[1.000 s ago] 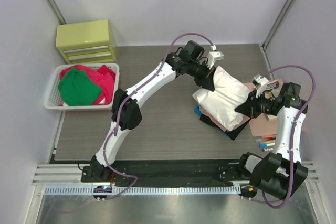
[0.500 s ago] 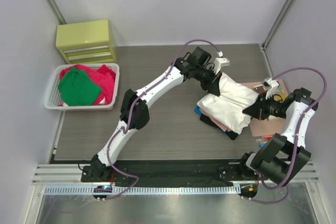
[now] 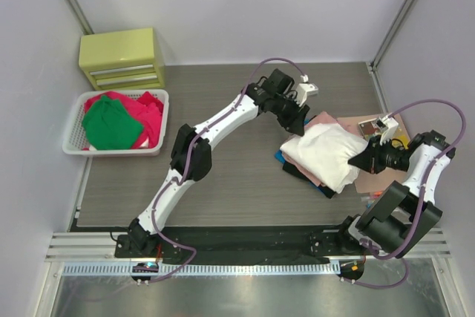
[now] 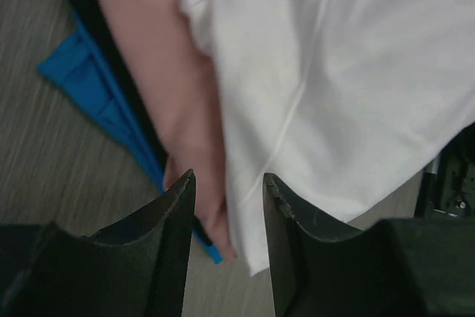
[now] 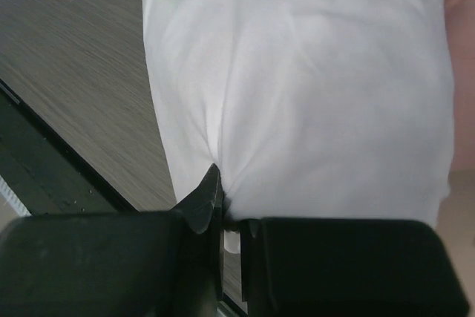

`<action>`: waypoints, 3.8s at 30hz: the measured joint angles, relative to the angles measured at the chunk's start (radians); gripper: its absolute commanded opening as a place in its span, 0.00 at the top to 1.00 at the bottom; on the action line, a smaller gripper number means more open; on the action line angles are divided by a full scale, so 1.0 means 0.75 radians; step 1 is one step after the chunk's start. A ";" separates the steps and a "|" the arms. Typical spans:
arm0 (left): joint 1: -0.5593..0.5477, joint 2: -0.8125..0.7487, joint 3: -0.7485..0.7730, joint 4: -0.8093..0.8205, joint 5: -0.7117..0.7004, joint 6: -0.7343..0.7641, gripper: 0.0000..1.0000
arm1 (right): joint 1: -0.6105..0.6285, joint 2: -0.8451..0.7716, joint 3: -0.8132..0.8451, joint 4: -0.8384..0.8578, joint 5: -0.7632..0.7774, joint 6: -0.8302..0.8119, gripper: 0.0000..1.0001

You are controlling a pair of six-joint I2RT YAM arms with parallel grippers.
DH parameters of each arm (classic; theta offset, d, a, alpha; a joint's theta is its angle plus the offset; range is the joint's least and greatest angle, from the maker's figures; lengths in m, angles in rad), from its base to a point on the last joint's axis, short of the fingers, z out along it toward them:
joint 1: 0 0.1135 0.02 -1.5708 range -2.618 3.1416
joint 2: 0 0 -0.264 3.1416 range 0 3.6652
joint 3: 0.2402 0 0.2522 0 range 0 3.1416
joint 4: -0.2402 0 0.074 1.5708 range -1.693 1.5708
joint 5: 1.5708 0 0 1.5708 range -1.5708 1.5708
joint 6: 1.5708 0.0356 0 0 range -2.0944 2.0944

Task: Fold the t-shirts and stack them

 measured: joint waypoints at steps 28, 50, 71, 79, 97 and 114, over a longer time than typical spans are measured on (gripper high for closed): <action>0.099 -0.126 -0.498 -0.010 -0.164 0.125 0.39 | -0.103 -0.289 -0.110 0.464 0.172 0.355 0.00; 0.572 -1.186 -1.075 0.102 -0.280 0.154 1.00 | 0.310 0.004 0.233 0.303 0.032 0.707 0.99; 0.751 -1.368 -1.279 0.092 -0.369 0.082 1.00 | 0.430 0.428 0.525 -0.025 0.300 0.551 0.99; 0.751 -1.390 -1.376 0.137 -0.377 0.063 1.00 | 0.459 -0.020 0.294 -0.105 0.563 0.459 0.99; 0.751 -1.370 -1.389 0.151 -0.381 0.057 1.00 | 0.490 0.568 0.338 0.067 0.713 0.585 0.99; 0.751 -1.328 -1.389 0.152 -0.386 0.057 1.00 | 0.529 0.563 0.413 0.020 0.683 0.599 0.99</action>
